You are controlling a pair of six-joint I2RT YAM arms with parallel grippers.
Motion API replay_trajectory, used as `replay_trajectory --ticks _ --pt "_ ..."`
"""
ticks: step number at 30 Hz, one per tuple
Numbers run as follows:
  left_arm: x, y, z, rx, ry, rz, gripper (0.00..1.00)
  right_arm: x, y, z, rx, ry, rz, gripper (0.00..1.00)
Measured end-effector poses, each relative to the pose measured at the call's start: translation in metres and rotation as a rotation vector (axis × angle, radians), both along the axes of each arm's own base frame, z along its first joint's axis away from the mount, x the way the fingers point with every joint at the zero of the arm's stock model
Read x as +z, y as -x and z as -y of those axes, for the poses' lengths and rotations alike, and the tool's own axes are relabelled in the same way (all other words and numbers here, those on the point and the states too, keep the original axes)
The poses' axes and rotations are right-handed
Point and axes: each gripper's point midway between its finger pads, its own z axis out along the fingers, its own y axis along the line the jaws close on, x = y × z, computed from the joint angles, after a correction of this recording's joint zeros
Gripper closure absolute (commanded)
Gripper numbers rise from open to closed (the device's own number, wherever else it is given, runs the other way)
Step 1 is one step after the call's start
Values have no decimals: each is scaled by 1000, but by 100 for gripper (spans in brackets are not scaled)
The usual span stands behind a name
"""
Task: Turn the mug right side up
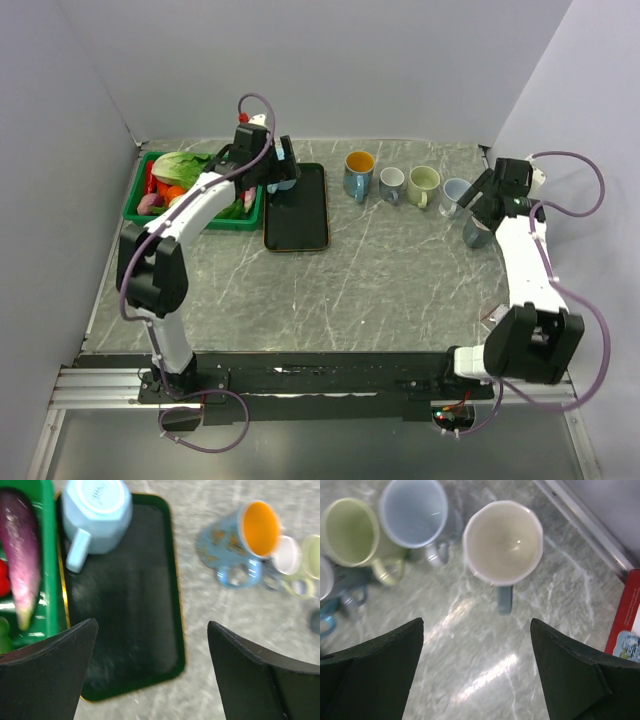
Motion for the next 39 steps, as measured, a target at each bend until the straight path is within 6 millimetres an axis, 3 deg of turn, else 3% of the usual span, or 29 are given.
replay_trajectory --ticks 10,13,20,28,39 --pt "-60 -44 -6 -1 -181 -17 4 96 19 -58 210 -91 329 5" --pt "-74 -58 -5 -26 -228 -8 4 110 20 -71 267 -117 384 6" --pt "-105 -74 -17 -19 -333 -15 4 104 16 -87 339 -174 375 6" --pt "-110 -89 -23 -20 -378 11 2 103 15 -93 366 -194 378 7" --pt "-119 -97 -24 -34 -385 22 27 99 12 -94 372 -205 367 9"
